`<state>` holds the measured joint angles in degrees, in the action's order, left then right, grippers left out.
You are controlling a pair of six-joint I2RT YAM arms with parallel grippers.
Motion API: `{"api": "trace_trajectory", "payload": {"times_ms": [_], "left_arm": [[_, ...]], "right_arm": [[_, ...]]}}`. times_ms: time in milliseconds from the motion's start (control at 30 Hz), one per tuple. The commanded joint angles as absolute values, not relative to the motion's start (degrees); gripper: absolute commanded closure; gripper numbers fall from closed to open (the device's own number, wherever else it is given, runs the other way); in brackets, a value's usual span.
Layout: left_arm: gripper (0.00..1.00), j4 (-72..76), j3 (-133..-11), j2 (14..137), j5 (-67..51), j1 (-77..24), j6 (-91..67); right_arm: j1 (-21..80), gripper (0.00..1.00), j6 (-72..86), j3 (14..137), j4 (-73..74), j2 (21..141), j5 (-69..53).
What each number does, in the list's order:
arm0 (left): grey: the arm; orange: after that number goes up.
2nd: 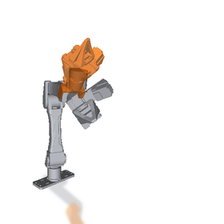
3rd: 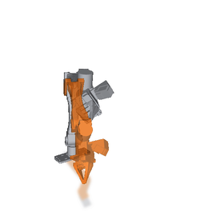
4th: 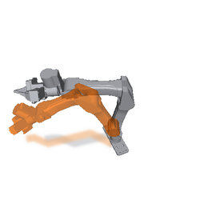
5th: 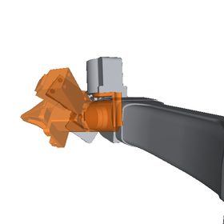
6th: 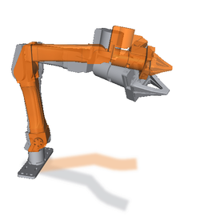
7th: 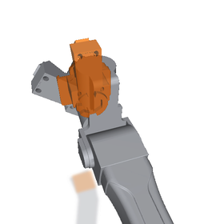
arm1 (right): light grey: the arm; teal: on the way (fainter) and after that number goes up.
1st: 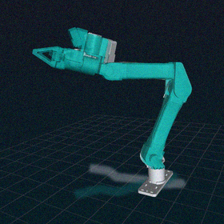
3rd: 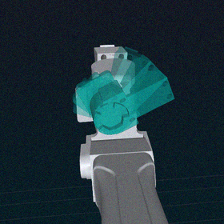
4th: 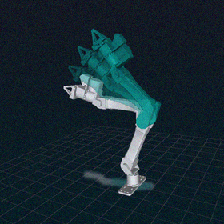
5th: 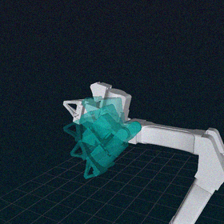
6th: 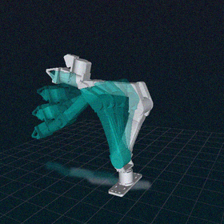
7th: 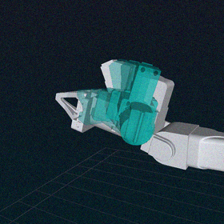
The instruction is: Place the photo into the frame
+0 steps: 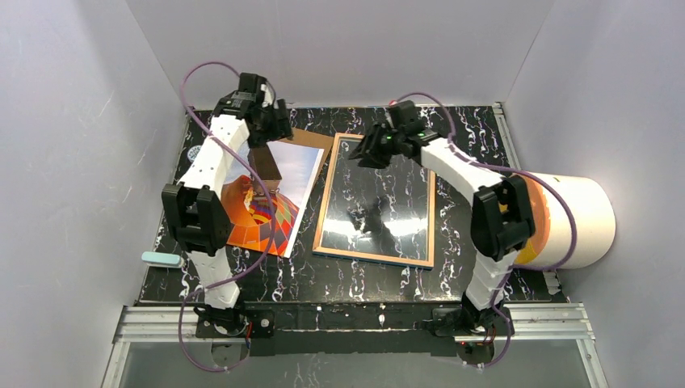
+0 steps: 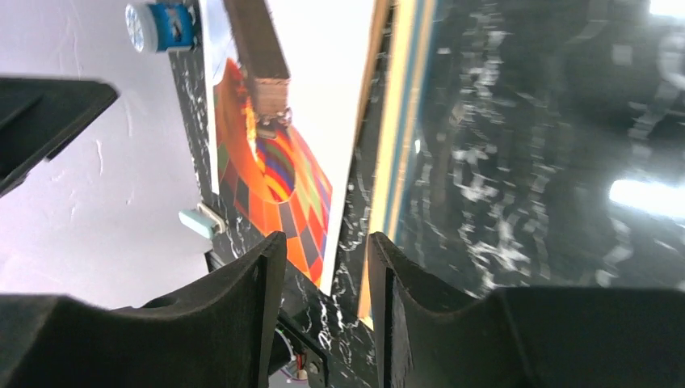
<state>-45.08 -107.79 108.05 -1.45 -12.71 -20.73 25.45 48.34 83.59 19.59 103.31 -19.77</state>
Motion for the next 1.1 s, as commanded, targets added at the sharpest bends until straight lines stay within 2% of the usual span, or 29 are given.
{"api": "trace_trajectory", "payload": {"times_ms": [0, 267, 533, 767, 1067], "left_arm": [[0.26, -44.19, -101.18, 107.36, 1.54, -8.38, -25.32], [0.35, -37.97, -88.95, 106.70, 0.42, -4.88, -27.33], [0.40, -33.21, -81.13, 109.50, -3.88, -4.04, -25.24], [0.44, -33.41, -76.35, 109.62, -1.64, -4.04, -24.52], [0.48, -32.98, -73.55, 109.89, -1.57, -4.04, -26.25]], "right_arm": [[32.37, 0.50, 52.42, 91.72, 18.31, 109.51, -17.83], [40.65, 0.46, 53.31, 102.71, 22.95, 120.27, -11.54], [42.90, 0.44, 50.23, 116.04, 27.44, 133.28, -8.40], [44.52, 0.44, 52.06, 116.45, 31.34, 135.58, -5.38], [46.87, 0.44, 55.87, 118.71, 34.10, 140.56, -8.68]]}}
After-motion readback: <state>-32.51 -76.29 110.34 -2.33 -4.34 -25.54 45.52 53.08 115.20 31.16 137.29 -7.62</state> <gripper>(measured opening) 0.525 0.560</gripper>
